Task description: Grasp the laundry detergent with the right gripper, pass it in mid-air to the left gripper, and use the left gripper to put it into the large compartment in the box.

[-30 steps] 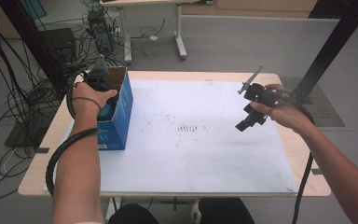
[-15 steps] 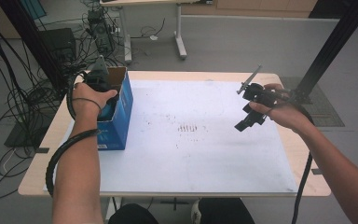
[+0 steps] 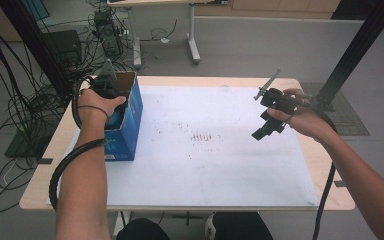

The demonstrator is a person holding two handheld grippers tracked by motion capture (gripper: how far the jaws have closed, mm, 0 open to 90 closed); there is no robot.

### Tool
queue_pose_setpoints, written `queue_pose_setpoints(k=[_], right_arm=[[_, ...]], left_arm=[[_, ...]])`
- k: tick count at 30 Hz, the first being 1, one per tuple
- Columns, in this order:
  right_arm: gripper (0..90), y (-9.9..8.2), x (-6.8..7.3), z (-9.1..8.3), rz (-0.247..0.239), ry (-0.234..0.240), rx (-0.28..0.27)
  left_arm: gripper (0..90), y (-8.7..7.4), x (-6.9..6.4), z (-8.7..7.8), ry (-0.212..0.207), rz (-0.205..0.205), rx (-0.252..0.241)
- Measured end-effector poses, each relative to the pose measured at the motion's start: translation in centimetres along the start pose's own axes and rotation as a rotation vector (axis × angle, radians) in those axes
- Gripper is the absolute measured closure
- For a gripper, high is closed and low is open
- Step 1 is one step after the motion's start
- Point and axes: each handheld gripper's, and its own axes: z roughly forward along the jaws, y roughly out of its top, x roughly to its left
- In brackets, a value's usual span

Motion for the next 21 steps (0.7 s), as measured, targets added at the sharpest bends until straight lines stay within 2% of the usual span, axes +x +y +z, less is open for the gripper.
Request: queue_pose_setpoints(k=[21], right_arm=[[6.6,0.05,0.05,-0.33,-0.005,-0.008,-0.003]], left_arm=[[36.0,0.05,-0.02,0.01,0.002,-0.003,0.002]])
